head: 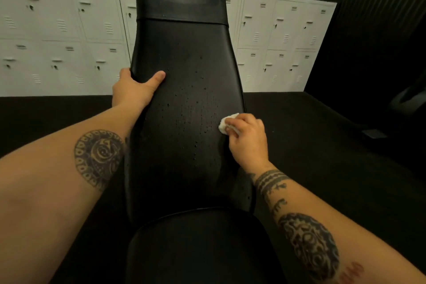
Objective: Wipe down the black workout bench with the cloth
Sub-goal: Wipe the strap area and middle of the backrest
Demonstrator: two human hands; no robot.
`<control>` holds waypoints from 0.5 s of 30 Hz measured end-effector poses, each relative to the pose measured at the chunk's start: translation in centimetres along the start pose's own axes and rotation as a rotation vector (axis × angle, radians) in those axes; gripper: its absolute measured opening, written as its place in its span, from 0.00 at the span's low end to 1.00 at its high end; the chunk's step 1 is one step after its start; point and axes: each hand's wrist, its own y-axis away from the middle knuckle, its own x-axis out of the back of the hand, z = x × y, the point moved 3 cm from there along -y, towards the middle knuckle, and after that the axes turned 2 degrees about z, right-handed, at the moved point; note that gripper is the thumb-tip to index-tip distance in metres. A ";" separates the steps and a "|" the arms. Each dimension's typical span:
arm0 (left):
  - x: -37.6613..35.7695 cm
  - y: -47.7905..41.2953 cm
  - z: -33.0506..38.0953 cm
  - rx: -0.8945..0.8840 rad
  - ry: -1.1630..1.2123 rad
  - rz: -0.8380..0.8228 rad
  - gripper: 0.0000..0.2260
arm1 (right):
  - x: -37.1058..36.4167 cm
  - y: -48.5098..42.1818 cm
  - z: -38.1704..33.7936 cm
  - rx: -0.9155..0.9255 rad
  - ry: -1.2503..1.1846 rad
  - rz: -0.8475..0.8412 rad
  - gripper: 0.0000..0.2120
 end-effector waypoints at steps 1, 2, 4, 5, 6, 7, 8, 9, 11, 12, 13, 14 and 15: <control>0.0 0.0 0.0 -0.001 0.003 -0.001 0.45 | 0.1 0.9 0.2 0.050 0.013 -0.019 0.11; 0.0 -0.1 0.0 -0.002 0.008 0.000 0.43 | 0.2 2.0 0.8 0.089 0.028 -0.030 0.11; -0.2 -0.2 0.1 -0.005 0.013 -0.002 0.42 | 0.5 2.9 2.1 0.087 0.046 -0.040 0.12; -0.2 -0.3 0.1 -0.004 0.003 0.002 0.42 | 0.5 2.4 2.5 0.047 0.041 -0.022 0.12; -0.3 -0.4 0.0 -0.001 -0.012 0.012 0.42 | 0.5 1.4 2.4 -0.005 0.024 0.015 0.11; -0.3 -0.4 0.0 -0.001 -0.022 0.021 0.43 | 0.4 0.1 2.1 -0.064 0.001 0.045 0.11; -0.4 -0.5 -0.1 0.002 -0.027 0.023 0.43 | 0.3 -1.1 1.8 -0.117 -0.024 0.053 0.10; -0.5 -0.5 -0.2 0.001 -0.031 0.025 0.44 | 0.2 -1.9 1.2 -0.137 -0.040 0.042 0.11; -0.5 -0.8 -0.1 -0.038 -0.081 0.052 0.46 | 0.3 -2.0 0.7 -0.054 -0.008 0.005 0.11; -0.5 -0.8 0.2 -0.094 -0.144 0.088 0.46 | 0.5 -1.2 0.9 0.026 0.014 -0.018 0.11; -0.6 -0.6 0.6 -0.176 -0.217 0.128 0.44 | 0.5 0.2 1.3 0.107 0.034 -0.040 0.11; -0.7 -0.2 1.3 -0.273 -0.279 0.157 0.40 | 0.6 1.7 1.9 0.169 0.047 -0.050 0.11; -1.1 0.5 2.0 -0.379 -0.309 0.168 0.35 | 0.7 3.3 2.6 0.197 0.054 -0.060 0.11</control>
